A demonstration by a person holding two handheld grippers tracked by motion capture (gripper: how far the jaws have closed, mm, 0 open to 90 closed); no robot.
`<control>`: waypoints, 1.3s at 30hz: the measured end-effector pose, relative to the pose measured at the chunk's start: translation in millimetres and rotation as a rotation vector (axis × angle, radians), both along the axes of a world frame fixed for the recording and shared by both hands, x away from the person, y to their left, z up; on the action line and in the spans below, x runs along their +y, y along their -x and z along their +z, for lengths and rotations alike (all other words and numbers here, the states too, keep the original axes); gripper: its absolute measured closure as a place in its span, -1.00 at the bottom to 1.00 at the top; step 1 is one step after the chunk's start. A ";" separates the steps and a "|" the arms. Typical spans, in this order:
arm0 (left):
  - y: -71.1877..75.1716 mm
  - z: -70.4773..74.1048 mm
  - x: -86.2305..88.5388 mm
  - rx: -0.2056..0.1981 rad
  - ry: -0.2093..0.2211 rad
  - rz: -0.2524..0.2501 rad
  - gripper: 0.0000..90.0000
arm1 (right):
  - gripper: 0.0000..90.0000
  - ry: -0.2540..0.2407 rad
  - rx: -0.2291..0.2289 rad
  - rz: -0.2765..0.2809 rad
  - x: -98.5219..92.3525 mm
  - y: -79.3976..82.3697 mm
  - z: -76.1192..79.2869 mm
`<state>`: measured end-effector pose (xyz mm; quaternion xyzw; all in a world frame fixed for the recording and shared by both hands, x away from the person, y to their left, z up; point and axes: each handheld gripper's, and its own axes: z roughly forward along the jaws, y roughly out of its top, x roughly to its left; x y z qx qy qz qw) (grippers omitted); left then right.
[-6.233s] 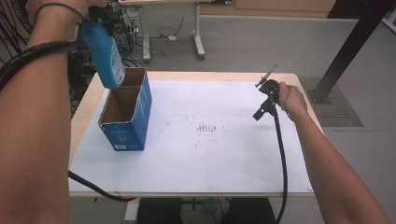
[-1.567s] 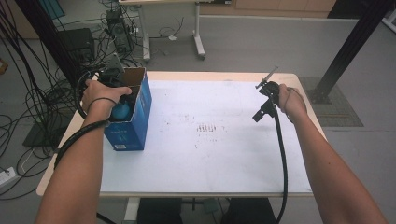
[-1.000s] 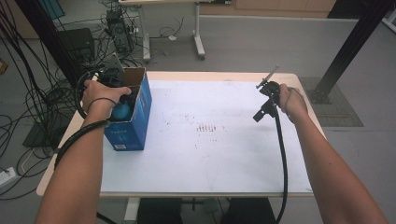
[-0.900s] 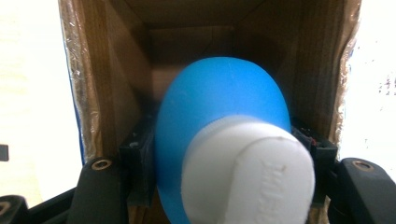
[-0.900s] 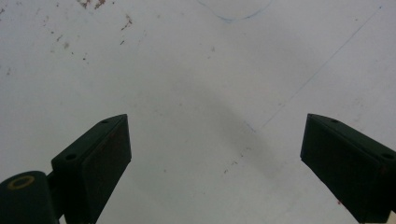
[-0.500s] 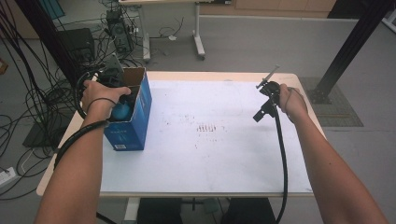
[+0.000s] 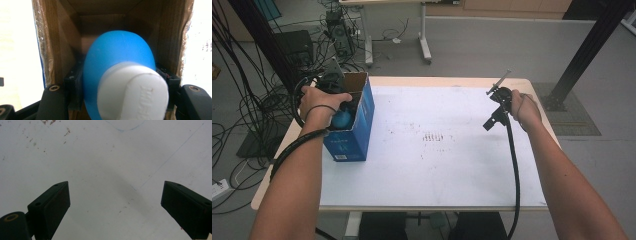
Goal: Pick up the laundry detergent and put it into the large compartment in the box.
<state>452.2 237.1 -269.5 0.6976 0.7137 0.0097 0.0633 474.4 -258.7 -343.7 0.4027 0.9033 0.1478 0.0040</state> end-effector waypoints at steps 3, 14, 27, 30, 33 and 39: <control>0.0 0.0 0.0 0.000 0.000 0.000 -0.16 | -0.82 -0.001 -0.001 -0.001 0.1 0.1 -0.2; 0.0 0.0 0.9 0.003 0.004 0.004 -0.16 | -0.82 -0.001 -0.001 -0.003 -0.4 0.4 0.2; -0.1 -0.4 0.7 0.003 0.003 0.007 -0.17 | -0.82 -0.002 0.000 0.003 0.5 0.1 0.5; -0.3 -0.6 1.4 0.001 0.003 0.009 -0.17 | -0.82 -0.005 0.001 0.002 0.3 0.1 0.0; -0.4 -0.8 1.7 0.001 0.005 0.016 -0.18 | -0.82 -0.005 0.001 0.003 -0.4 0.1 0.0; -1.1 -1.3 1.0 0.005 0.000 0.017 -0.26 | -0.82 -0.006 0.002 0.000 -0.7 0.2 -0.1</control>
